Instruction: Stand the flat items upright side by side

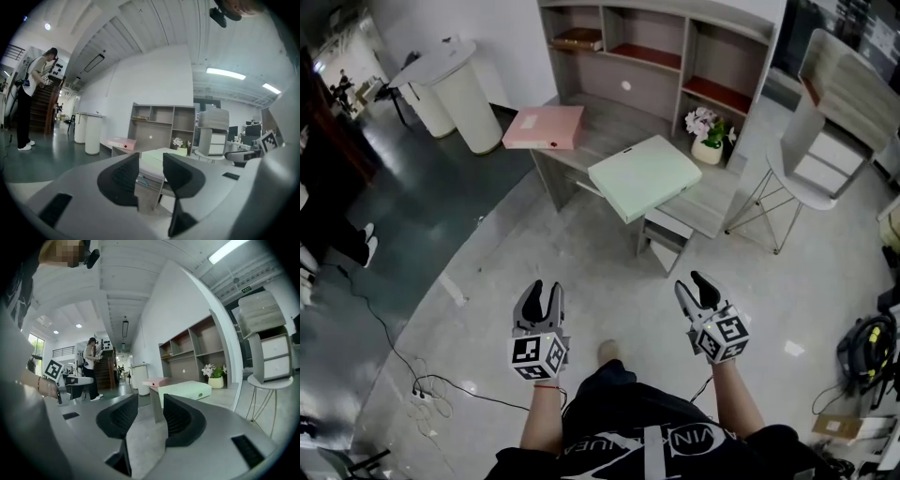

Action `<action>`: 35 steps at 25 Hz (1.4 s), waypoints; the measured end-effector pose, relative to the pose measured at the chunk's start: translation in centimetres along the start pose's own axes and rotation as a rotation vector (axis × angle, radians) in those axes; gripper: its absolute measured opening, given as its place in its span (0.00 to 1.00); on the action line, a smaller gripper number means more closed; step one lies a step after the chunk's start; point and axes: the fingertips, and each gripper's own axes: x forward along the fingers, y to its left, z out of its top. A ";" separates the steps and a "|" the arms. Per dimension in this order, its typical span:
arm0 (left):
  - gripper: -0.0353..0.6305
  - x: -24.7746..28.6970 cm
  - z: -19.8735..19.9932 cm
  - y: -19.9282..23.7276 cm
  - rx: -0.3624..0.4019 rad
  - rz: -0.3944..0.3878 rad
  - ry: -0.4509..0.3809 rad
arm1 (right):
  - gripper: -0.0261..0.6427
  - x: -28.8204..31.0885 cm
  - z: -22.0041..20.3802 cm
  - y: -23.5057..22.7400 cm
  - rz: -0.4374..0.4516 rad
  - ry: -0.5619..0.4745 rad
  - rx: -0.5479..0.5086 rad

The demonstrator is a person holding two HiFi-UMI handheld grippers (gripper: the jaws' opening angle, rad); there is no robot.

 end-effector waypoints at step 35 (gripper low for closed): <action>0.36 23.1 -4.8 0.4 -0.279 -0.286 0.240 | 0.31 19.3 -4.8 -5.7 -0.018 0.293 -0.120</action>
